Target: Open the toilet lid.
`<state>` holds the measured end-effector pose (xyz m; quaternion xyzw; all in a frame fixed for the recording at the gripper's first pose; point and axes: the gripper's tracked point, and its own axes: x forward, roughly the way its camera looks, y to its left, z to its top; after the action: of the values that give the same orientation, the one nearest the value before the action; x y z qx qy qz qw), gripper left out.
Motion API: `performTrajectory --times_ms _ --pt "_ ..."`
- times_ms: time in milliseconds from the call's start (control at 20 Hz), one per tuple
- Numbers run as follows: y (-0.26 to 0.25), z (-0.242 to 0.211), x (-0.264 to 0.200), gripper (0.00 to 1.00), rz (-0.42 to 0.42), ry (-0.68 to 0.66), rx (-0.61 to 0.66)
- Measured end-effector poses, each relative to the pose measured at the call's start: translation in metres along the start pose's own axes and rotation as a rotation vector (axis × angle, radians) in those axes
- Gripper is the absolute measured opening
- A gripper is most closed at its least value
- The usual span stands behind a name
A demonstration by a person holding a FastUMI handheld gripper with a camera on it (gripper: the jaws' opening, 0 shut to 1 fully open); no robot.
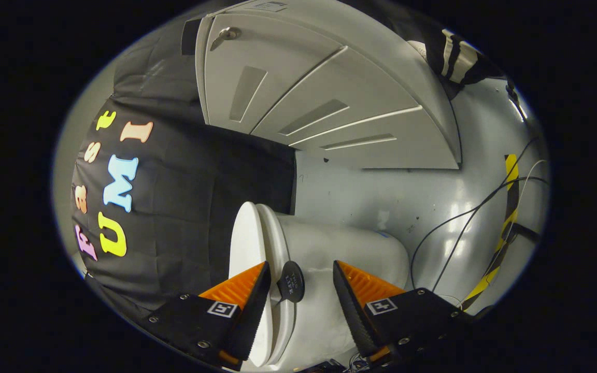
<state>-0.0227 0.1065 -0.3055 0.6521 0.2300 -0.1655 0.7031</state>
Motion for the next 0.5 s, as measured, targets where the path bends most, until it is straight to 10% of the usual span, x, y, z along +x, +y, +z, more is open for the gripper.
performTrajectory --times_ms 500 --pt "0.0074 -0.0023 0.0092 0.24 0.010 0.040 0.030"
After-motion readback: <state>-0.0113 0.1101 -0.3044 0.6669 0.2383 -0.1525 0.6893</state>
